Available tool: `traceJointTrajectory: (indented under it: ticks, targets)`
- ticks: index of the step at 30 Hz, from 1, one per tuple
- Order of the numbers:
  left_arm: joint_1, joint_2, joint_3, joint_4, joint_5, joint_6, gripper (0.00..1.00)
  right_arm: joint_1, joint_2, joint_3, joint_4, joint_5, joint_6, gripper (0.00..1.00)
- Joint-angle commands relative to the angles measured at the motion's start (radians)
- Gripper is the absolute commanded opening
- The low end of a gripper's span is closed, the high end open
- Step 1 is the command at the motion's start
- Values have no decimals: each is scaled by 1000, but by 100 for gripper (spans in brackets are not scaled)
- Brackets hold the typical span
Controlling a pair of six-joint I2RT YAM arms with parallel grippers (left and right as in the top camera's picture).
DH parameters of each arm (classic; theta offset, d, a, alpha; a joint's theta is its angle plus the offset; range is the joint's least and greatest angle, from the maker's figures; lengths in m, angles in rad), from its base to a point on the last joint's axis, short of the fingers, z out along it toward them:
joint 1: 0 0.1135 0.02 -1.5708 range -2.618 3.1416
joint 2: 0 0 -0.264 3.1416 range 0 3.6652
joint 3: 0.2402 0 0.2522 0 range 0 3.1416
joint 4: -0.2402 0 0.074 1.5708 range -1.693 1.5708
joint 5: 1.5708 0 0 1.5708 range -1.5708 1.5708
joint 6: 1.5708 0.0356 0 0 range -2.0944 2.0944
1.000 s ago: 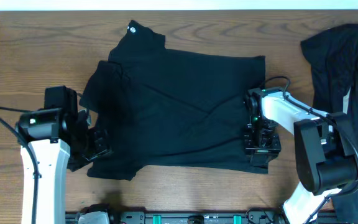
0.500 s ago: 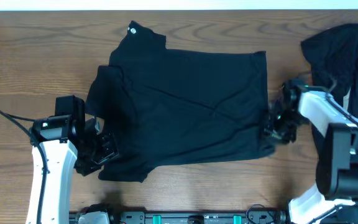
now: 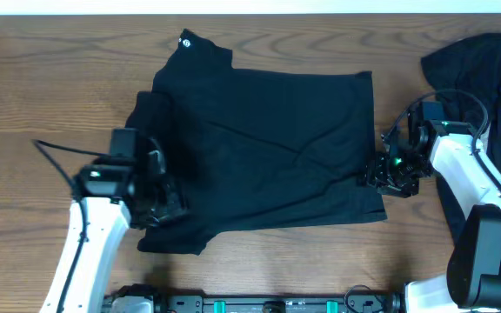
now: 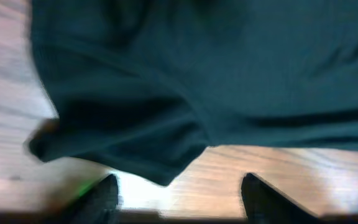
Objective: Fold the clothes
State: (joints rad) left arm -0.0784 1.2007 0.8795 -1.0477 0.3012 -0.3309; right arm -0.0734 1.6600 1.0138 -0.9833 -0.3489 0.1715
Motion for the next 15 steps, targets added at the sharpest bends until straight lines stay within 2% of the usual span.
traceJointTrajectory:
  ticks: [1,2,6,8,9,15]
  targets:
    - [-34,14,-80,50,-6,-107,50,6,-7,0,-2,10,-8,52]
    - [-34,23,-101,81,-7,-114,46,6,-7,0,-2,7,-8,52]
    - [-35,70,-164,216,-6,-116,19,7,-7,0,5,-27,-47,46]
    - [-34,106,-175,244,-6,-116,12,9,-7,0,7,-79,-86,43]
    - [-35,129,-178,253,-6,-116,9,9,-7,0,8,-113,-110,41]
    - [-45,273,-209,361,-11,-116,6,9,-14,0,13,-264,-230,34]
